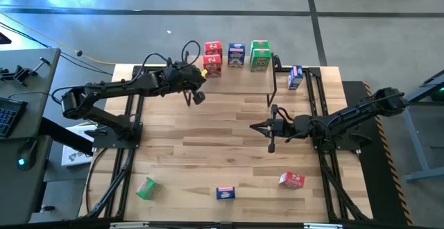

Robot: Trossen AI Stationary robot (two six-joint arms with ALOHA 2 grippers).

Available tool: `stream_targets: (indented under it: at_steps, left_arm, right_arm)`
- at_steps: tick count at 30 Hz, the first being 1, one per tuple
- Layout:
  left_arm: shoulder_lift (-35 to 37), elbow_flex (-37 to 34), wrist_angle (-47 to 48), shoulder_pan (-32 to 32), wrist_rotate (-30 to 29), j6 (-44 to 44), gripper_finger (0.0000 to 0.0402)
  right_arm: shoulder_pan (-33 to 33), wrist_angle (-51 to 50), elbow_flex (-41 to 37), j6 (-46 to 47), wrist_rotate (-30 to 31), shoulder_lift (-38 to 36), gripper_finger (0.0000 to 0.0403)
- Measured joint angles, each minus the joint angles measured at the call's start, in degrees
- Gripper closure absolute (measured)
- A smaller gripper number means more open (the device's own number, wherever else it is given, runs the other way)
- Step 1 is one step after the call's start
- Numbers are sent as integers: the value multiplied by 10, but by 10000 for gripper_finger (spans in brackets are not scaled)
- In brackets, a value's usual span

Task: Stack cereal on shelf
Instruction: Put the top red cereal box in front of the other red cereal box on the shelf

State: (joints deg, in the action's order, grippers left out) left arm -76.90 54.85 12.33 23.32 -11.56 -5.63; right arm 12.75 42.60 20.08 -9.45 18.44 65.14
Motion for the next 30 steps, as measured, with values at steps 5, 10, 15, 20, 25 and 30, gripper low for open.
stream_targets:
  at_steps: [5, 10, 15, 20, 25, 30]
  left_arm:
    - [-15, 0, -51, -7, 2, -31, 401]
    - [-41, 0, -106, 5, -1, -47, 401]
    - [-63, 0, -132, 12, 0, -52, 401]
    - [-82, 0, -155, 15, -1, -73, 401]
    - [-83, 0, -157, 18, -1, -81, 401]
    - [-83, 0, -157, 26, -1, -99, 401]
  right_arm:
    - [0, 0, 0, 0, 0, 0, 403]
    - [0, -1, 0, 0, 0, 0, 403]
    - [0, -1, 0, 0, 0, 0, 403]
    - [0, -1, 0, 0, 0, 0, 403]
    - [0, -1, 0, 0, 0, 0, 403]
    - [0, -1, 0, 0, 0, 0, 403]
